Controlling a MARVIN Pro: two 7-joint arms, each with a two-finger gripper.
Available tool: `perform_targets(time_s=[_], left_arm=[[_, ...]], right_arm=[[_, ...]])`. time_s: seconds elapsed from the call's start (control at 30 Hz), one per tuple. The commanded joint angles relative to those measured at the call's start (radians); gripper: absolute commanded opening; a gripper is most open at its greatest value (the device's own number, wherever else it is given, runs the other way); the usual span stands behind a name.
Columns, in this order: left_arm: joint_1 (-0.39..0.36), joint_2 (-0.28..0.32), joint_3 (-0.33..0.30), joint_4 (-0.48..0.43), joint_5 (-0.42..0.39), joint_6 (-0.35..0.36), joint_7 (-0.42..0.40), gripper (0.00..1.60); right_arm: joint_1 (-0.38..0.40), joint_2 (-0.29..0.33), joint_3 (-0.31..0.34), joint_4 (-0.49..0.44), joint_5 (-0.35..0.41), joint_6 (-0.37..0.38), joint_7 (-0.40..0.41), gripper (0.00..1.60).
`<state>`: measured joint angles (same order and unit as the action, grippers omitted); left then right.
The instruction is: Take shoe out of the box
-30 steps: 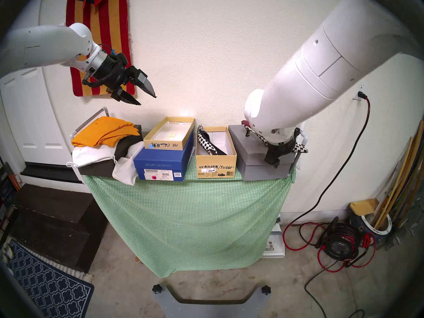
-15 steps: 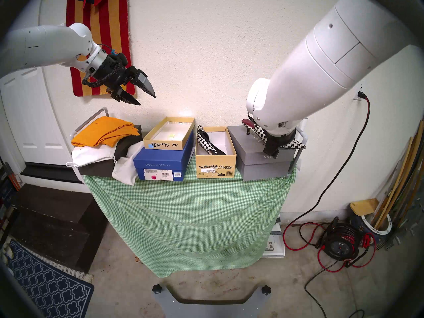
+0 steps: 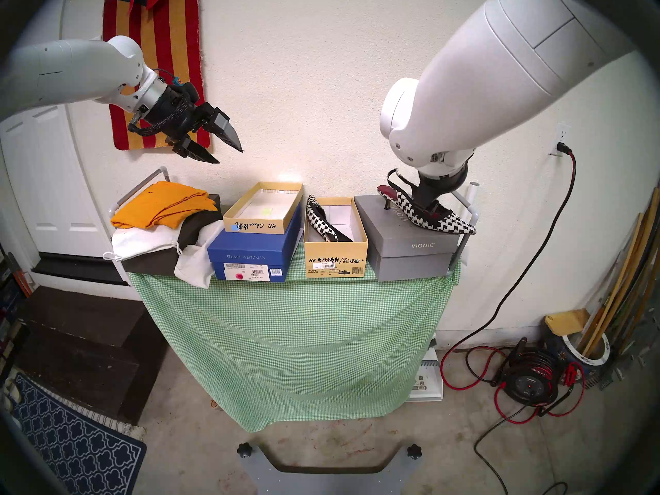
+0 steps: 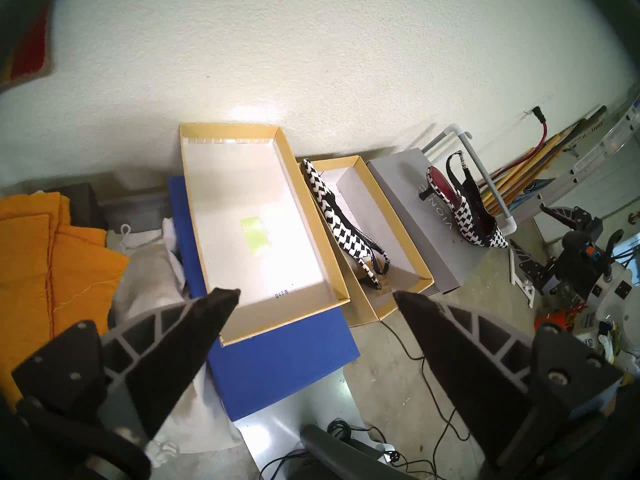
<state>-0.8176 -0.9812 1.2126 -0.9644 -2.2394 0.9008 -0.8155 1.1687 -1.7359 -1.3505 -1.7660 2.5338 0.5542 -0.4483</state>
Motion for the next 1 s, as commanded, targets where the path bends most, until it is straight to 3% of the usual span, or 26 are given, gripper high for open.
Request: perform_targets(time_s=[0.0, 0.3, 0.47, 0.63, 0.73, 0.97], left_arm=[[0.000, -0.001, 0.001, -0.002, 0.001, 0.000, 0.001, 1.60], [0.000, -0.001, 0.001, -0.002, 0.001, 0.000, 0.001, 1.60], [0.000, -0.001, 0.001, -0.002, 0.001, 0.000, 0.001, 1.60], [0.000, -0.001, 0.001, -0.002, 0.001, 0.001, 0.001, 1.60], [0.000, -0.001, 0.001, -0.002, 0.001, 0.001, 0.001, 1.60], [0.000, -0.001, 0.001, -0.002, 0.001, 0.001, 0.001, 1.60]], right_arm=[[0.052, -0.029, -0.013, -0.006, 0.057, -0.051, -0.105, 1.60], [0.098, -0.030, -0.022, 0.024, 0.112, -0.017, -0.257, 1.60], [0.118, -0.030, -0.048, 0.030, 0.134, 0.022, -0.276, 1.60], [0.110, 0.000, -0.071, 0.049, 0.076, 0.104, -0.192, 1.60], [0.099, 0.087, -0.050, 0.050, 0.017, 0.086, -0.107, 1.60], [0.104, 0.103, -0.055, 0.059, -0.056, 0.100, -0.012, 1.60]])
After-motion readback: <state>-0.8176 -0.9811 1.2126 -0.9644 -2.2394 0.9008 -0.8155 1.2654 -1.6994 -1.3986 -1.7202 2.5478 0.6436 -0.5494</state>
